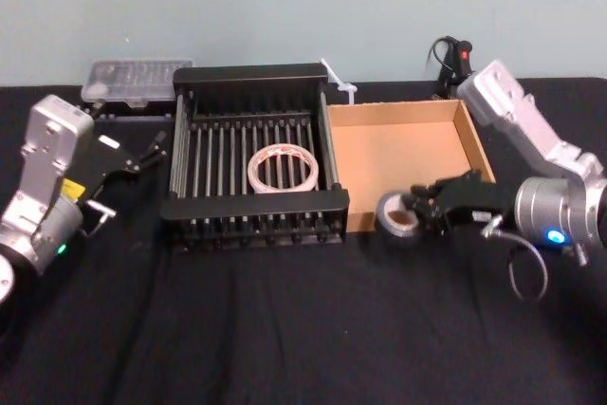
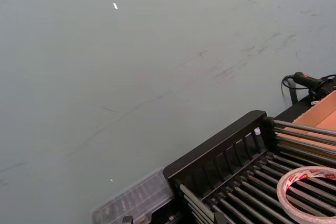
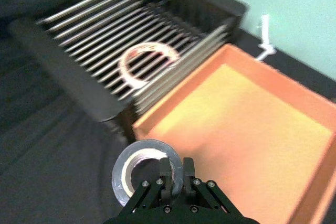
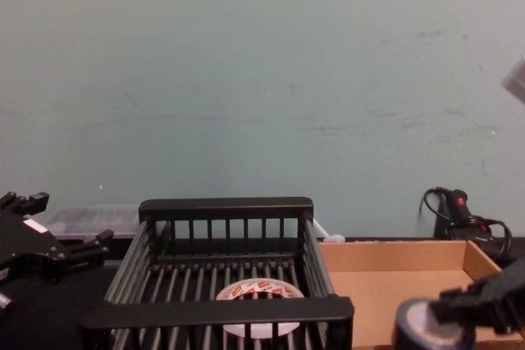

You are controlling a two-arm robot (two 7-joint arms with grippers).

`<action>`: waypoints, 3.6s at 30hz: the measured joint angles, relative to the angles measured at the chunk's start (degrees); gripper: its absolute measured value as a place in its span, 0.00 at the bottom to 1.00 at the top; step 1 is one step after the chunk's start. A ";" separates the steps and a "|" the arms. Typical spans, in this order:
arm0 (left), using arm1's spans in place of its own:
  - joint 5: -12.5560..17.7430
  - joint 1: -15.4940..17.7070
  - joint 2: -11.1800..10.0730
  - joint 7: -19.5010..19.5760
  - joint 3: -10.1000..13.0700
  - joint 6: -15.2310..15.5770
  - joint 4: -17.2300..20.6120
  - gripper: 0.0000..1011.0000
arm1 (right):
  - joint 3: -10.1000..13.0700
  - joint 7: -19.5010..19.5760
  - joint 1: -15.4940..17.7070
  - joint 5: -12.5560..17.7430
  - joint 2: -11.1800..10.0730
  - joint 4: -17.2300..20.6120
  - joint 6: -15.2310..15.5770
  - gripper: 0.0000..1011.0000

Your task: Pick up the white tape and place it into the black box , Pick up the silver tape and place it into the brown box.

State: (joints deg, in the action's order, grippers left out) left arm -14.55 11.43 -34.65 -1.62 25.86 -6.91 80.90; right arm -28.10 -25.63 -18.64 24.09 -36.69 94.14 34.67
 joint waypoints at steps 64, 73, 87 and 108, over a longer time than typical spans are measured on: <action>0.00 0.00 0.00 0.00 0.00 0.00 0.00 0.99 | 3.35 5.28 -4.20 -2.53 5.72 -7.53 0.06 0.99; 0.00 0.00 0.00 0.00 0.00 0.00 0.00 0.99 | 5.72 9.05 -2.04 -4.11 6.81 -6.12 -2.76 0.99; 0.00 0.00 0.00 0.00 0.00 0.00 0.00 0.99 | 6.99 21.99 4.64 -15.67 9.13 -5.22 -20.00 0.99; 0.00 0.00 0.00 0.00 0.00 0.00 0.00 0.99 | 8.31 27.32 9.60 -20.10 11.40 -7.22 -27.14 0.99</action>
State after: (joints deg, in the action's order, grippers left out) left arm -14.55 11.43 -34.65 -1.62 25.86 -6.91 80.90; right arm -19.79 1.69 -9.04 3.99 -25.29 86.93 7.53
